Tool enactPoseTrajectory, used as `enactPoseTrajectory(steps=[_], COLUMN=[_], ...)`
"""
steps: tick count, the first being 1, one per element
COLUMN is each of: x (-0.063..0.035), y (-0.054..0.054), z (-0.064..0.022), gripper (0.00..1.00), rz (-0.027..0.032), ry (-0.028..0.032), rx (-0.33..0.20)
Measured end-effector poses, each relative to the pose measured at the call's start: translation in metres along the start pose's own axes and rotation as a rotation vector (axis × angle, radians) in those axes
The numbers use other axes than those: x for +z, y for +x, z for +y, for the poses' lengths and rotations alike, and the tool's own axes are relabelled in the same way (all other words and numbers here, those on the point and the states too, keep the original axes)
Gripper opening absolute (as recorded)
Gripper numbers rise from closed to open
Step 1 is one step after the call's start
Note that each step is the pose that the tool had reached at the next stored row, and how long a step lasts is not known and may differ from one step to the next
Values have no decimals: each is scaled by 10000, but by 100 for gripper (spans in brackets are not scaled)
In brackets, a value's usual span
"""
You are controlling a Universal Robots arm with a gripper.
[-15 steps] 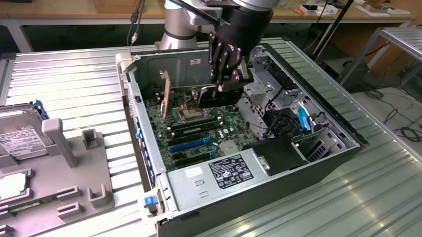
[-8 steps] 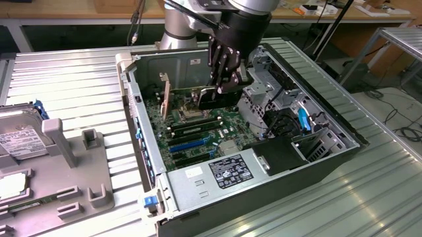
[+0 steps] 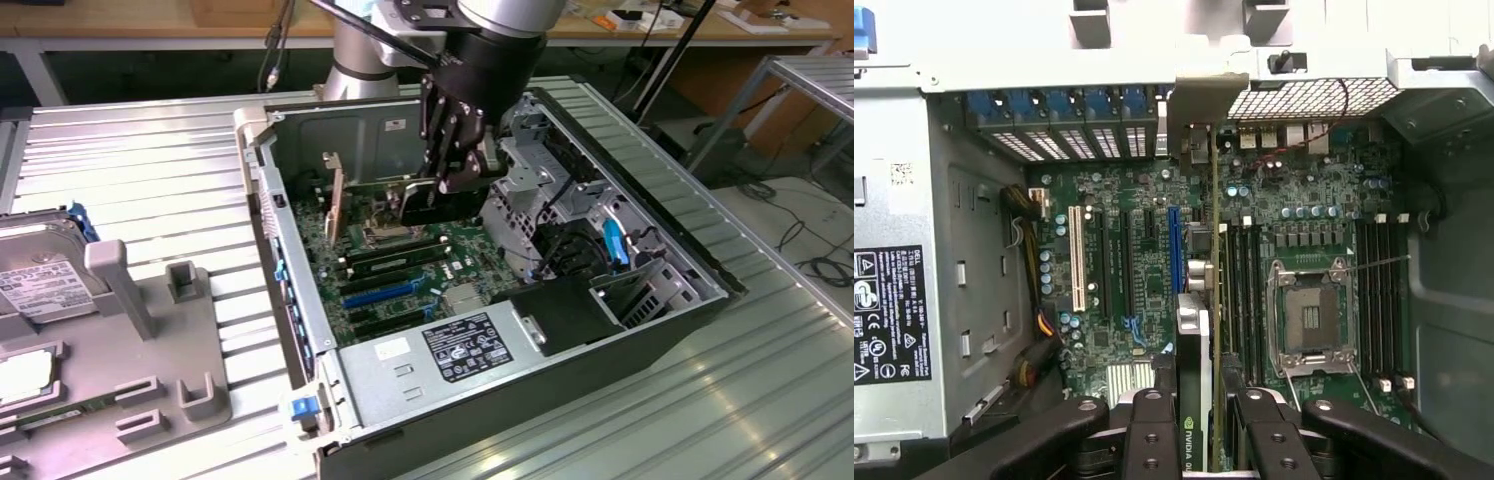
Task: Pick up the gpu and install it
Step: 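Insert the gpu into the slot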
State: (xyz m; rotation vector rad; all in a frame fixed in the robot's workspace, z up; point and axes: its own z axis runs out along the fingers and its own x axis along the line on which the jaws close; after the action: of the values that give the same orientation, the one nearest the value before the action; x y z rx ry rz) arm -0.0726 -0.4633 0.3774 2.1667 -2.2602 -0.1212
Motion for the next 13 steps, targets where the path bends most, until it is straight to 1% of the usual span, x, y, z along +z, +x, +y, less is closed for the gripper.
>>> enactPoseTrajectory(steps=[13], x=[47], y=[2], z=[-3], gripper=[27], rz=[1], ry=[0], rx=[0])
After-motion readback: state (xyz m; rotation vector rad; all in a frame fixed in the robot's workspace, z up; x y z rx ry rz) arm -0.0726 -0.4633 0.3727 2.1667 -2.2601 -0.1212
